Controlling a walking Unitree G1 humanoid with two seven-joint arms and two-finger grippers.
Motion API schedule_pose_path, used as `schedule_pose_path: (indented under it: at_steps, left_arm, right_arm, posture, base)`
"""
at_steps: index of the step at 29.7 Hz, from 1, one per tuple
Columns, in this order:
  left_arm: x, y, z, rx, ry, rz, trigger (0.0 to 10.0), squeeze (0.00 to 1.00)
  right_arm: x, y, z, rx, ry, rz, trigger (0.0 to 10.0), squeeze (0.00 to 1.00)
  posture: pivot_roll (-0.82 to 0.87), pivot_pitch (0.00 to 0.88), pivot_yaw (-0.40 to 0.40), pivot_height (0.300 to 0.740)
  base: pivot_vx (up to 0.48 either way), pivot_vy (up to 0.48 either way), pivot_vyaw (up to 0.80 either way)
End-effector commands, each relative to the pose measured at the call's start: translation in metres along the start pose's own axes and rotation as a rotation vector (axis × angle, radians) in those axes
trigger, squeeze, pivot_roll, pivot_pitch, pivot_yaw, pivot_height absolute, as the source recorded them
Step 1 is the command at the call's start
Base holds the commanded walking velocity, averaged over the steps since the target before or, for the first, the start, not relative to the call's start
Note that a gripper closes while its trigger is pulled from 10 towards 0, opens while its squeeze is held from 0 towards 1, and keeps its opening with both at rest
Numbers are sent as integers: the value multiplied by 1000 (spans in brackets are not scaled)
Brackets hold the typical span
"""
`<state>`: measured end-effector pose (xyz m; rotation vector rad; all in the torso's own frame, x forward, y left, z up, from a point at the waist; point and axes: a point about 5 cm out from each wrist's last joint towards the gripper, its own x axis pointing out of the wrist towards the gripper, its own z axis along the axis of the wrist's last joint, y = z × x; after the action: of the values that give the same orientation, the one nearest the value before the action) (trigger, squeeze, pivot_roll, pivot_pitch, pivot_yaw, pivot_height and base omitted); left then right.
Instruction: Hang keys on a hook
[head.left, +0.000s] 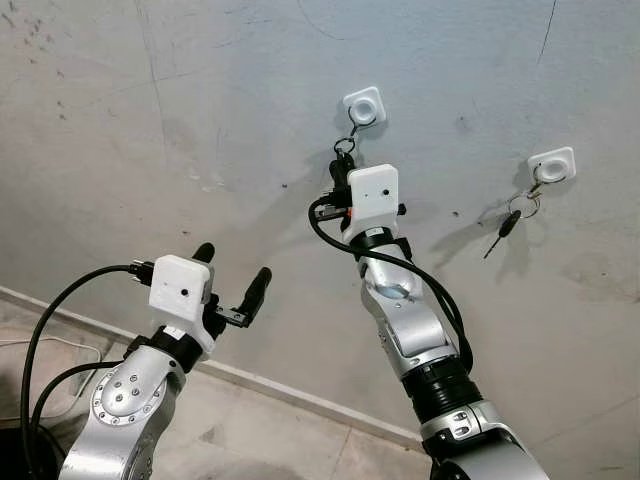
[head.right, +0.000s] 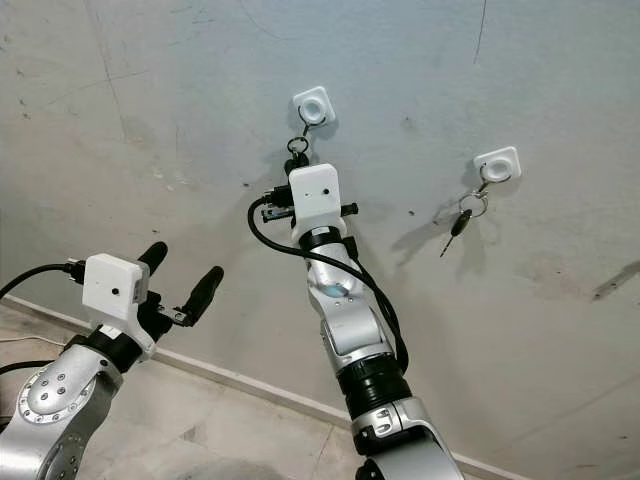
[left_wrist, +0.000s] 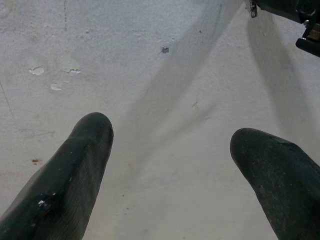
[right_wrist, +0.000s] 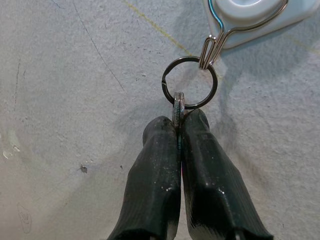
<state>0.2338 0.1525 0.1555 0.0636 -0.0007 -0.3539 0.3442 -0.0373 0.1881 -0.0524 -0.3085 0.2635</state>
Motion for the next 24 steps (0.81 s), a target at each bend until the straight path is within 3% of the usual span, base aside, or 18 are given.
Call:
schedule_pose_path:
  at_steps: [1, 15, 24]
  left_arm:
    - [3, -3, 1, 5, -9, -8, 10000, 0]
    - [4, -4, 3, 3, -13, -12, 10000, 0]
    - [10, -3, 12, 10, -47, -13, 10000, 0]
  right_arm:
    - [3, 0, 13, -2, -62, -6, 10000, 0]
    - [3, 1, 12, 6, -53, -7, 10000, 0]
    - [4, -5, 26, 53, -116, -48, 10000, 0]
  posture:
    - [294, 74, -153, 740]
    - [291, 73, -151, 740]
    - [294, 68, -149, 740]
  base:
    - [0, 0, 0]
    - [0, 0, 0]
    - [0, 0, 0]
